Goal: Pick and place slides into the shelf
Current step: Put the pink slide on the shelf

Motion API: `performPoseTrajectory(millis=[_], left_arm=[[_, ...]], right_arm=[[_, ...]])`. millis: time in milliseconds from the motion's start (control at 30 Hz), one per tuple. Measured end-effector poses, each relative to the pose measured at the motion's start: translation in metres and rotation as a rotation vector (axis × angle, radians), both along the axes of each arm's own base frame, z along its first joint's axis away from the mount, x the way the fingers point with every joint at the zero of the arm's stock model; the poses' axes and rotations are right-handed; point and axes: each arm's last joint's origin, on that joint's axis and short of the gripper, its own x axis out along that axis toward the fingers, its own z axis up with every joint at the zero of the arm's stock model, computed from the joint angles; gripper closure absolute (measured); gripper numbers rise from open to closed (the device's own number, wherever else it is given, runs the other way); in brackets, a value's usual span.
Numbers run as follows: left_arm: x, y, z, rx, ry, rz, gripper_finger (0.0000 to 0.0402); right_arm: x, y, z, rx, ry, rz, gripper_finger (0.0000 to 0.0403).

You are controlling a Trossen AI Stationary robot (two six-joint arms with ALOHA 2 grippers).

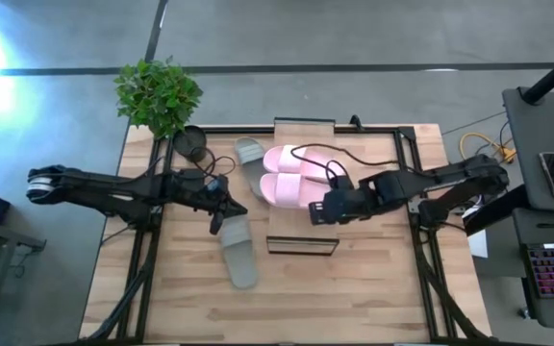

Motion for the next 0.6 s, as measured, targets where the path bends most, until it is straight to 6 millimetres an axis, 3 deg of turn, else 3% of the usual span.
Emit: performPoseTrajectory(millis=[133,600], left_arm=[[0.003,0.003,-0.002,-0.001,0.010,0.015,0.0402],[0.014,0.016,-0.006,-0.010,-0.036,0.043,0.0402]], right_arm=[[0.010,-0.002,-0.012,-0.005,0.010,-0.003,0.0391],[0.028,-0.013,-0.035,-0.047,0.081,-0.013,0.0394]])
